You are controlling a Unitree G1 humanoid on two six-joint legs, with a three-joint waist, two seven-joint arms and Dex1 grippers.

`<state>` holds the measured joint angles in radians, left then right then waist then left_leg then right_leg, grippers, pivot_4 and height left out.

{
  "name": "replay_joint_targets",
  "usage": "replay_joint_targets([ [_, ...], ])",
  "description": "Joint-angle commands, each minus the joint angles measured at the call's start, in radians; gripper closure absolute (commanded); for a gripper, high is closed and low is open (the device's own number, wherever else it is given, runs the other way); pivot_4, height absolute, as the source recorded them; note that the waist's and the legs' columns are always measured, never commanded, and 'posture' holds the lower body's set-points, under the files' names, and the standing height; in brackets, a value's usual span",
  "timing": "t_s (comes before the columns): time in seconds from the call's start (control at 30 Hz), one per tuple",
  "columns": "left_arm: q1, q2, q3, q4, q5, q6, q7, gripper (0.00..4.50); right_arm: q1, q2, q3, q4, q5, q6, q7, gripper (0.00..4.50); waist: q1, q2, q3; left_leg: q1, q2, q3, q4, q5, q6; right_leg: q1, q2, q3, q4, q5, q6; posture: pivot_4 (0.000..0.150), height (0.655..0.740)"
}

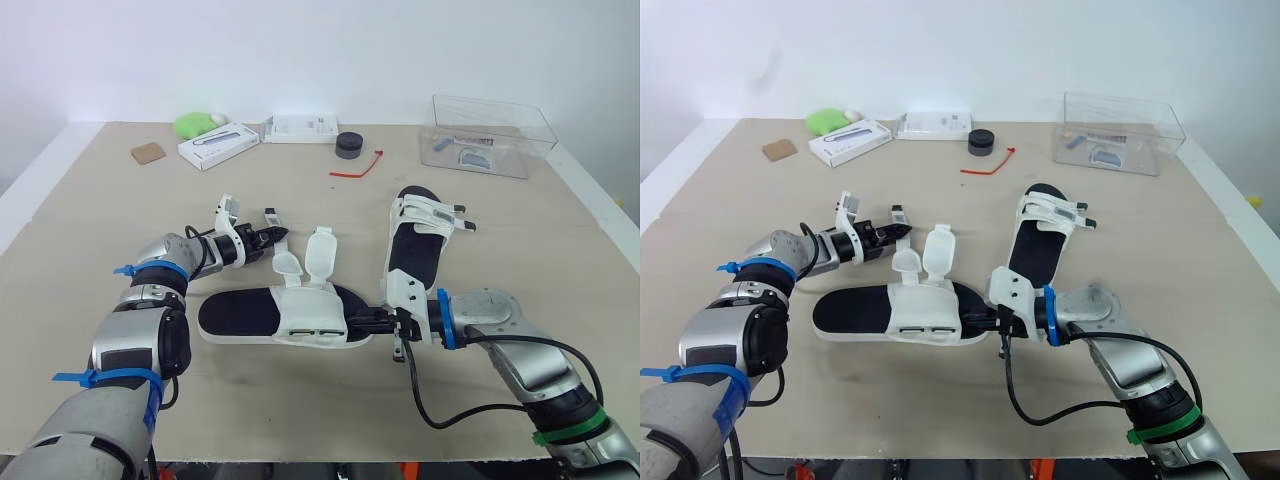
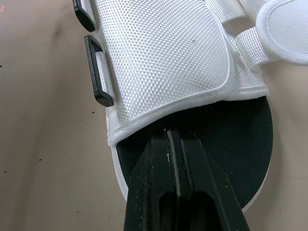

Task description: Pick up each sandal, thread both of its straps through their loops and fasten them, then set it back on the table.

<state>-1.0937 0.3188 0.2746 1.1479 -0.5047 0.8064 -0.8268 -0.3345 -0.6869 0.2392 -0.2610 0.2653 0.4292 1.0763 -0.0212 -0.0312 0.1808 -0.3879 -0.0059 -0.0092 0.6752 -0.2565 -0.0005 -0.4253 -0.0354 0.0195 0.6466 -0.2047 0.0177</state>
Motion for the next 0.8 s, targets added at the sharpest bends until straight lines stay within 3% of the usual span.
replay_joint_targets([
  [0.03, -0.003, 0.004, -0.063, -0.1, 0.058, -0.087, -0.099, 4.4, -0.006, -0.015, -0.001, -0.044, -0.001, -0.002, 0.008, 4.5, 0.0, 0.0, 0.0, 0.0, 0.0, 0.0, 0.0, 0.0, 0.0, 0.0, 0.0, 0.0, 0.0, 0.0, 0.0, 0.15, 0.74],
  [0.13, 0.026, 0.011, -0.102, -0.213, 0.084, -0.163, -0.148, 4.4, -0.008, -0.015, 0.0, -0.044, -0.001, 0.0, 0.01, 4.5, 0.0, 0.0, 0.0, -0.001, 0.0, 0.0, 0.0, 0.0, 0.0, 0.0, 0.0, 0.0, 0.0, 0.0, 0.0, 0.15, 0.74],
  [0.27, 0.202, 0.045, -0.266, -0.583, 0.208, -0.451, -0.247, 4.4, -0.011, -0.02, -0.002, -0.031, -0.004, -0.007, 0.019, 4.5, -0.002, 0.0, 0.0, 0.0, 0.002, 0.001, -0.002, 0.0, -0.001, -0.001, 0.0, 0.002, 0.0, 0.002, -0.004, 0.15, 0.74],
  [0.4, 0.438, 0.132, -0.389, -0.925, 0.367, -0.96, -0.309, 4.4, -0.011, -0.022, 0.003, -0.024, -0.008, -0.015, 0.027, 4.5, 0.0, 0.0, 0.0, 0.001, 0.002, 0.002, -0.003, -0.001, -0.002, -0.002, -0.002, 0.004, 0.0, 0.003, -0.004, 0.15, 0.74],
  [0.53, 0.505, 0.182, -0.399, -0.949, 0.439, -1.32, -0.278, 4.4, -0.015, -0.018, 0.008, -0.019, -0.009, -0.016, 0.03, 4.5, 0.005, 0.0, 0.0, 0.001, 0.001, 0.002, -0.002, 0.0, -0.002, -0.001, -0.004, 0.003, -0.001, 0.003, -0.004, 0.15, 0.74],
  [0.67, 0.455, 0.23, -0.384, -0.844, 0.574, -1.759, -0.169, 4.4, -0.015, -0.015, 0.014, -0.014, -0.013, -0.02, 0.039, 4.5, 0.007, 0.0, 0.0, 0.0, 0.0, 0.002, -0.001, 0.002, 0.002, 0.0, -0.005, 0.002, -0.002, 0.004, 0.0, 0.15, 0.74],
  [0.8, 0.399, 0.269, -0.404, -0.742, 0.658, -2.01, -0.086, 4.4, -0.016, -0.016, 0.024, -0.003, -0.023, -0.035, 0.048, 4.5, 0.007, 0.0, 0.0, 0.001, 0.001, 0.004, 0.0, 0.003, 0.004, 0.001, -0.005, 0.003, -0.003, 0.004, 0.005, 0.15, 0.74],
])
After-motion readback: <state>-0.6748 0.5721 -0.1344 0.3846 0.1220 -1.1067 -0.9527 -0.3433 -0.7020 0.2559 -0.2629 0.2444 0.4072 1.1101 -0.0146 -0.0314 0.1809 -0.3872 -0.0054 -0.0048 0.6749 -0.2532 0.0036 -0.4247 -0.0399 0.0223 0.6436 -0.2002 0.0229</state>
